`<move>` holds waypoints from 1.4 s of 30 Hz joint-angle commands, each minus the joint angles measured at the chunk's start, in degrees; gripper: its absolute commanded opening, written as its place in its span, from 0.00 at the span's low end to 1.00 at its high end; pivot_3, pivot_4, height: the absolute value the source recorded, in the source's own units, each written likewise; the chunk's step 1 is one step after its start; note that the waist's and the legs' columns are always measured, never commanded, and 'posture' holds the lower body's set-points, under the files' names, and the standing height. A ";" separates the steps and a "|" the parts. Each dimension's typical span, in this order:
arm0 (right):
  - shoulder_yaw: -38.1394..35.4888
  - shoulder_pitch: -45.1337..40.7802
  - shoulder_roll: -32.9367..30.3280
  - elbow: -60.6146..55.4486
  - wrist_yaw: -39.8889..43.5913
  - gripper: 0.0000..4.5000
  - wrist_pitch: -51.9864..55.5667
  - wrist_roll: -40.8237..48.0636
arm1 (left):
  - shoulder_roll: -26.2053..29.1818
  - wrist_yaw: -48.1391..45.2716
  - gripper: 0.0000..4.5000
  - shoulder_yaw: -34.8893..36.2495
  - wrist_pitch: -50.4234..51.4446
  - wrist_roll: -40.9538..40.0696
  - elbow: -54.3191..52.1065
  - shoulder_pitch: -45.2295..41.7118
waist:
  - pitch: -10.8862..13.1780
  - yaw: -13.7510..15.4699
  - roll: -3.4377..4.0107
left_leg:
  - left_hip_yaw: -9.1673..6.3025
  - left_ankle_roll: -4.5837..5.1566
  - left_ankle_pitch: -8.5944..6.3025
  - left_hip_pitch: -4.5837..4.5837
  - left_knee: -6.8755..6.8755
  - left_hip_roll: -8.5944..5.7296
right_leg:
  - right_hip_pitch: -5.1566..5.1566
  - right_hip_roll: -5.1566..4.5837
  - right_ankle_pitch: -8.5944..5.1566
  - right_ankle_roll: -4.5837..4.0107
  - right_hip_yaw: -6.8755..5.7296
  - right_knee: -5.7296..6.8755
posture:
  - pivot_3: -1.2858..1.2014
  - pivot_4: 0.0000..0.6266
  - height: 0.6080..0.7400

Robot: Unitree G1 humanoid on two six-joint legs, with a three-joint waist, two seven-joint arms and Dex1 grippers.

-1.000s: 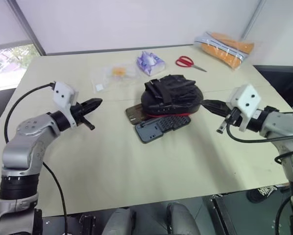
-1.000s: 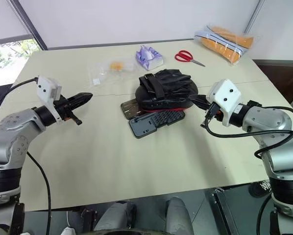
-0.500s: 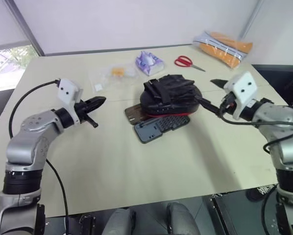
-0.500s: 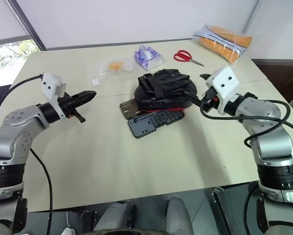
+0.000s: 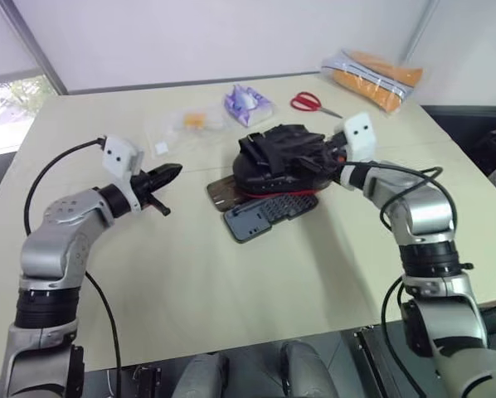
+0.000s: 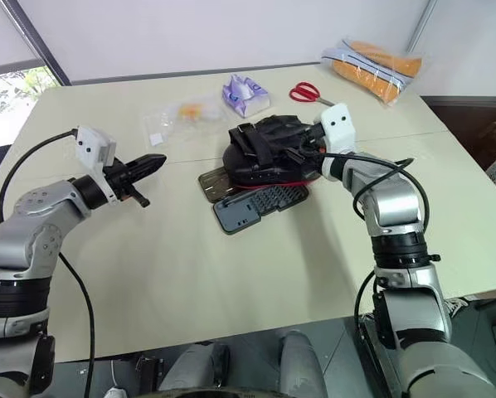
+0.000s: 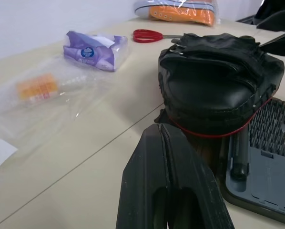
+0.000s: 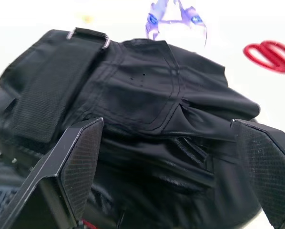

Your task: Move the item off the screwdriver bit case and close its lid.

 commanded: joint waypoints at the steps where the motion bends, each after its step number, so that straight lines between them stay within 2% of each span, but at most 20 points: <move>1: -0.31 -2.43 1.16 5.16 -1.84 0.98 -2.46 -1.88 | 0.23 0.67 0.00 1.20 -0.68 -0.29 -3.23 0.56 | 0.00 -0.08 0.00 | 0.01 0.00 0.00 -0.02 0.01 0.00 | -0.04 0.00 0.00 0.00 0.00 0.01 | 0.52 0.24 1.00; 6: -1.27 -3.55 3.31 10.76 -1.93 0.98 -0.47 -0.92 | 0.06 1.66 0.00 1.77 -0.74 -0.25 -4.10 1.31 | -0.02 -0.27 0.02 | 0.01 -0.03 0.02 -0.04 0.04 0.01 | -0.05 0.01 0.01 -0.01 0.00 0.04 | 0.52 0.24 1.00; 9: -1.31 -3.82 4.20 12.29 -1.70 0.79 0.05 -0.93 | 0.00 2.18 0.00 1.84 -0.98 -0.25 -4.29 1.50 | -0.03 -0.33 0.03 | 0.01 -0.07 0.04 -0.03 0.06 0.01 | -0.04 0.01 0.03 -0.03 0.00 0.07 | 0.52 0.24 1.00; 13: -0.79 -3.34 4.65 11.77 -0.75 0.36 0.99 -0.89 | -0.30 2.92 0.00 2.06 -1.41 -0.14 -4.43 1.64 | -0.06 -0.31 0.03 | 0.00 -0.08 0.05 -0.02 0.09 0.01 | -0.02 0.01 0.05 -0.05 0.00 0.09 | 0.52 0.24 1.00; 14: -0.65 -3.14 4.67 11.42 -0.54 0.31 1.24 -0.85 | -0.38 3.07 0.00 2.07 -1.53 -0.12 -4.41 1.63 | -0.06 -0.30 0.03 | 0.01 -0.08 0.05 -0.02 0.09 0.00 | -0.02 0.01 0.05 -0.05 0.00 0.09 | 0.52 0.24 1.00; 22: -2.70 -2.47 5.19 6.89 -2.03 0.31 1.23 -0.16 | -0.76 3.45 0.00 1.78 -2.13 0.06 -4.13 1.43 | -0.06 -0.30 0.03 | -0.02 -0.08 0.05 -0.02 0.07 0.01 | -0.03 0.01 0.05 -0.05 -0.02 0.09 | 0.52 0.24 1.00; 26: -4.25 -1.87 4.18 1.60 -6.39 0.31 -5.03 -3.03 | -0.86 3.68 0.00 1.70 -2.13 0.00 -4.06 1.23 | -0.06 -0.28 0.04 | -0.02 -0.08 0.05 -0.06 0.06 0.00 | -0.07 0.01 0.05 -0.05 -0.02 0.08 | 0.52 0.24 1.00; 31: -7.98 -1.32 2.97 -4.19 -11.25 0.31 -6.74 -3.75 | -1.12 3.67 0.00 1.35 -2.27 0.05 -4.18 1.60 | -0.06 -0.10 0.04 | -0.01 -0.10 0.06 -0.26 0.11 -0.03 | -0.28 -0.02 0.05 -0.04 -0.01 0.13 | 0.52 0.24 1.00; 39: -9.37 0.34 3.68 -8.26 -11.90 0.31 -1.50 -1.16 | -1.91 3.36 0.00 0.38 -2.50 0.29 -3.22 0.79 | -0.06 -0.54 0.04 | 0.02 -0.10 0.06 -0.25 0.06 0.00 | -0.31 0.00 0.05 -0.05 -0.01 0.15 | 0.52 0.24 1.00; 42: -9.18 -0.46 6.36 -9.76 -11.40 0.31 2.72 1.99 | -1.96 3.22 0.00 0.28 -2.54 0.35 -2.97 0.60 | -0.06 -1.14 0.04 | 0.02 -0.10 0.06 -0.25 0.06 0.00 | -0.32 0.00 0.05 -0.05 -0.01 0.16 | 0.52 0.24 1.00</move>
